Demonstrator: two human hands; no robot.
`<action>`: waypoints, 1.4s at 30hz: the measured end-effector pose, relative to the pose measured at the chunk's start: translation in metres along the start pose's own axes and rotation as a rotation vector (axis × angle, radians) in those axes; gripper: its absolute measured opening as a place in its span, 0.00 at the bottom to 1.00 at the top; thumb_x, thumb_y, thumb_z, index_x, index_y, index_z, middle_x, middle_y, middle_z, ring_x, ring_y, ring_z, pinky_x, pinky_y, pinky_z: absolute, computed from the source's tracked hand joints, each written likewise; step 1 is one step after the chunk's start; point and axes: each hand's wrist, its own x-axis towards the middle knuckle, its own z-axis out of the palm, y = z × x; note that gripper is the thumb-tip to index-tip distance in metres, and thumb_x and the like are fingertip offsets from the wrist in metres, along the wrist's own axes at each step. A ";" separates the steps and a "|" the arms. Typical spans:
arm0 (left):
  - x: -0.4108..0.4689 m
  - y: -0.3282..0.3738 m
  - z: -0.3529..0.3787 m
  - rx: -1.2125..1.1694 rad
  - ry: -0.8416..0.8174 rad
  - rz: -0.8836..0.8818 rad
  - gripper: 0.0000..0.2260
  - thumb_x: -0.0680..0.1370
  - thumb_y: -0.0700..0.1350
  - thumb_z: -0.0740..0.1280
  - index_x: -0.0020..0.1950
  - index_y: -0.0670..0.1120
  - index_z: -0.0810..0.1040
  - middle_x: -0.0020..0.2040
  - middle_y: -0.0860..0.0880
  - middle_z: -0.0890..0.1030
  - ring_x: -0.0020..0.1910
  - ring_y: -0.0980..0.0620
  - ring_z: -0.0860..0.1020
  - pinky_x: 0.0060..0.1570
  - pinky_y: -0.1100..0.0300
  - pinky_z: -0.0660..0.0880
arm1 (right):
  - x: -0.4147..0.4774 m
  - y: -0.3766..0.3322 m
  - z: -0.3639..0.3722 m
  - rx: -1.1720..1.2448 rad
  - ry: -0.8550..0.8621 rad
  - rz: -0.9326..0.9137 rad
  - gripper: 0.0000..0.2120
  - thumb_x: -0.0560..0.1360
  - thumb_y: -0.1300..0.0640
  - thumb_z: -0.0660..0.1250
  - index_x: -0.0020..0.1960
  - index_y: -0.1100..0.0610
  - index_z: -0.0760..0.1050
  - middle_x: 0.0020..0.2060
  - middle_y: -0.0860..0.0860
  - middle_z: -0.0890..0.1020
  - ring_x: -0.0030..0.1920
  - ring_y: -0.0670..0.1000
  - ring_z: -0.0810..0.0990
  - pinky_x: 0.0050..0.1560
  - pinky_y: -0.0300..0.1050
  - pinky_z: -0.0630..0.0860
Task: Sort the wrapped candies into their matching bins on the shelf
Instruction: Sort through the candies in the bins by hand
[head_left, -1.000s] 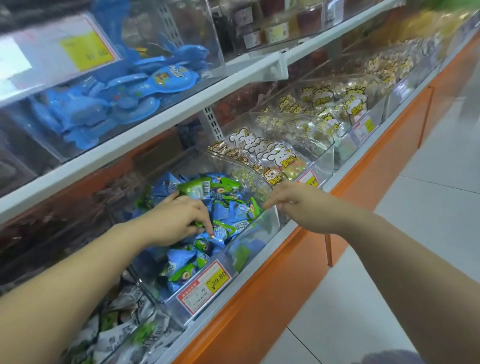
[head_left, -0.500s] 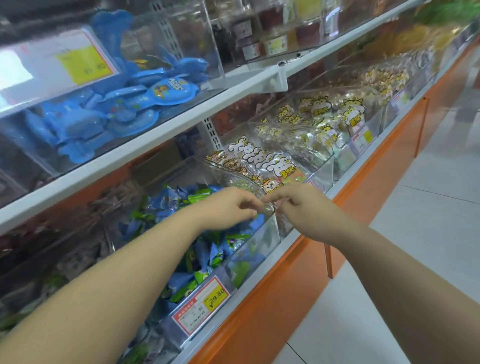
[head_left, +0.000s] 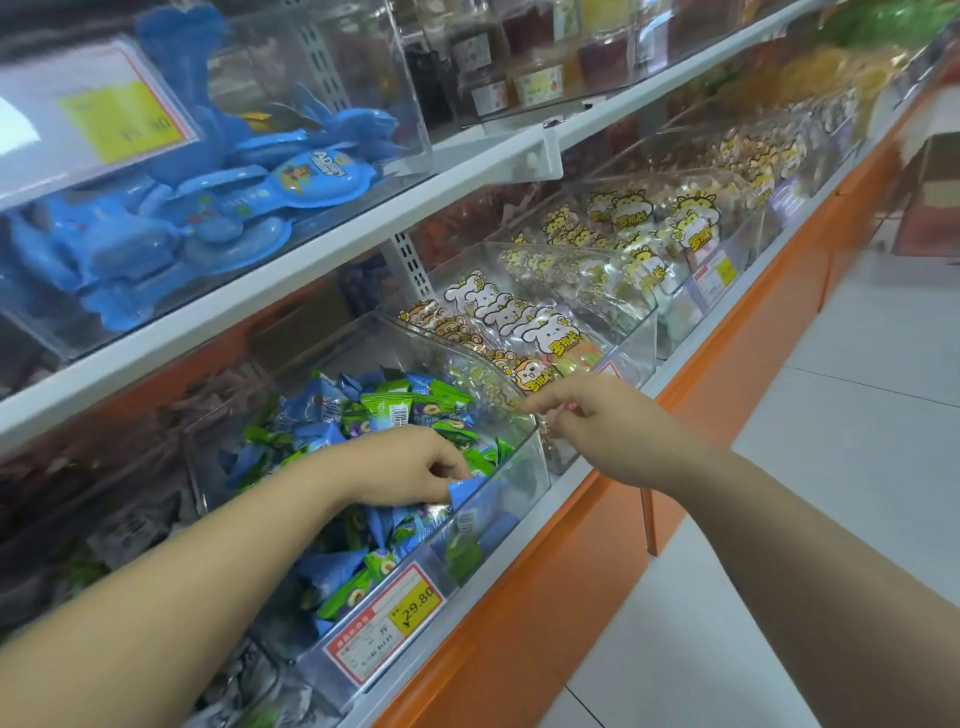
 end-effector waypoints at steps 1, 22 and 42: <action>-0.001 0.000 0.000 -0.008 -0.010 0.008 0.04 0.77 0.43 0.65 0.48 0.50 0.80 0.43 0.51 0.82 0.32 0.62 0.74 0.42 0.59 0.75 | -0.001 0.000 0.000 -0.004 -0.001 -0.003 0.16 0.79 0.63 0.55 0.60 0.53 0.78 0.52 0.55 0.80 0.42 0.52 0.79 0.33 0.34 0.69; 0.049 0.024 0.003 -0.164 0.151 -0.118 0.05 0.75 0.42 0.70 0.47 0.52 0.77 0.38 0.58 0.76 0.40 0.58 0.75 0.37 0.70 0.70 | 0.003 0.001 0.002 -0.051 -0.021 -0.002 0.14 0.80 0.59 0.57 0.61 0.51 0.77 0.57 0.47 0.73 0.52 0.48 0.75 0.41 0.39 0.68; -0.156 -0.015 0.014 -0.338 1.088 -0.286 0.14 0.78 0.50 0.64 0.33 0.50 0.72 0.28 0.58 0.76 0.29 0.52 0.71 0.33 0.61 0.66 | -0.008 -0.059 0.045 -0.190 0.135 -0.183 0.12 0.79 0.58 0.59 0.58 0.52 0.78 0.52 0.52 0.74 0.46 0.51 0.74 0.45 0.43 0.67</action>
